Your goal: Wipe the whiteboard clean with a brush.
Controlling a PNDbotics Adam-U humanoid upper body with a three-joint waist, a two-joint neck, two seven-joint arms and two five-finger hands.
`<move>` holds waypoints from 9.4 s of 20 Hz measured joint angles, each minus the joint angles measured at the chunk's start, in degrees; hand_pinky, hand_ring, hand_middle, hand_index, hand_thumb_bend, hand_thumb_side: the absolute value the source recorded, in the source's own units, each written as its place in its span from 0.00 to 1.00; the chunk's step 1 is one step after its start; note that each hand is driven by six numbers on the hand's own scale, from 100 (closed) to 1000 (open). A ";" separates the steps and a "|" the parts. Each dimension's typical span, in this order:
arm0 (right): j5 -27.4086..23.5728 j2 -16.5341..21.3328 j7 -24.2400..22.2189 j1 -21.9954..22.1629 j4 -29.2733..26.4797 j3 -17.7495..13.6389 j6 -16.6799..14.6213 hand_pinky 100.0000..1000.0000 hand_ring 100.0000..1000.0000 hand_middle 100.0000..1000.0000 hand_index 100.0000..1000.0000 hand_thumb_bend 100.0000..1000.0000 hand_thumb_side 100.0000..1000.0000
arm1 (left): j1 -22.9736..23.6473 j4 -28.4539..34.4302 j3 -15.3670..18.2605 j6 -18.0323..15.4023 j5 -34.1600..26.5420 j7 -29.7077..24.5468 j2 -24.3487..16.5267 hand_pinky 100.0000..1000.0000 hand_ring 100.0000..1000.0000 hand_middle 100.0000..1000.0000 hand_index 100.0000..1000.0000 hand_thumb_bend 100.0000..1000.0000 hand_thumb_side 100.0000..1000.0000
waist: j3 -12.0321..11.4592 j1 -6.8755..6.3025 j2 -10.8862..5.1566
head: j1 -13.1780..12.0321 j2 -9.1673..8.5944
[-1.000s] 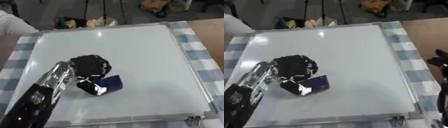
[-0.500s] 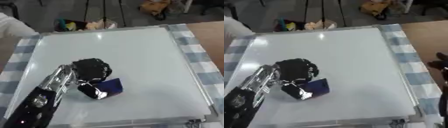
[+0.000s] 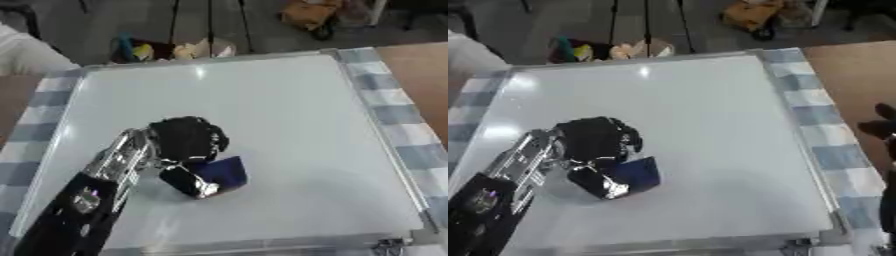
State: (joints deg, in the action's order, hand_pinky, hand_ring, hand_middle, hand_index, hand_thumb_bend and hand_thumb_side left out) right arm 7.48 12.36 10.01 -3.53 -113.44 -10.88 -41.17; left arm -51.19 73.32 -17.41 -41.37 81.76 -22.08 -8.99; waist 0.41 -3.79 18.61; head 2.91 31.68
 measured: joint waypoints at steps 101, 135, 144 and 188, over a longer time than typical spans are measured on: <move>-0.47 0.50 1.30 0.50 0.00 -0.37 0.20 0.68 0.84 0.59 0.80 0.00 0.79 | 2.82 0.89 2.90 2.91 -10.10 -2.91 0.43 0.28 0.47 0.30 0.10 0.00 0.60 | -0.62 0.31 -0.46 | 0.81 1.44; 0.88 0.05 1.99 0.50 0.00 -0.39 0.17 0.68 0.84 0.59 0.80 0.00 0.79 | 0.74 -2.48 10.61 5.53 -11.49 -3.21 -14.27 0.29 0.48 0.30 0.10 0.00 0.47 | -0.38 0.29 -0.07 | 1.27 0.97; 0.97 -0.02 1.97 0.47 0.00 -0.39 0.19 0.68 0.85 0.59 0.80 0.00 0.79 | -1.69 -9.71 15.99 10.06 -13.70 -4.91 -16.51 0.27 0.46 0.29 0.10 0.00 0.47 | 0.02 0.26 0.13 | 0.52 0.98; 1.51 -0.68 1.91 -0.05 0.00 -0.33 0.25 0.68 0.84 0.59 0.80 0.00 0.79 | -2.87 -21.34 19.05 15.23 -6.39 4.89 -16.40 0.27 0.45 0.28 0.12 0.00 0.42 | 1.10 0.44 1.15 | -1.11 0.15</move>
State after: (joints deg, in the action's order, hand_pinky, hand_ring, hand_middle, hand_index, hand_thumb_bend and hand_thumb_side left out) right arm 8.99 11.68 11.91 -3.58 -113.44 -11.22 -40.92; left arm -54.06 51.98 1.64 -26.14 75.37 -17.20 -25.39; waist 1.50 -3.35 19.75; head 1.79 31.83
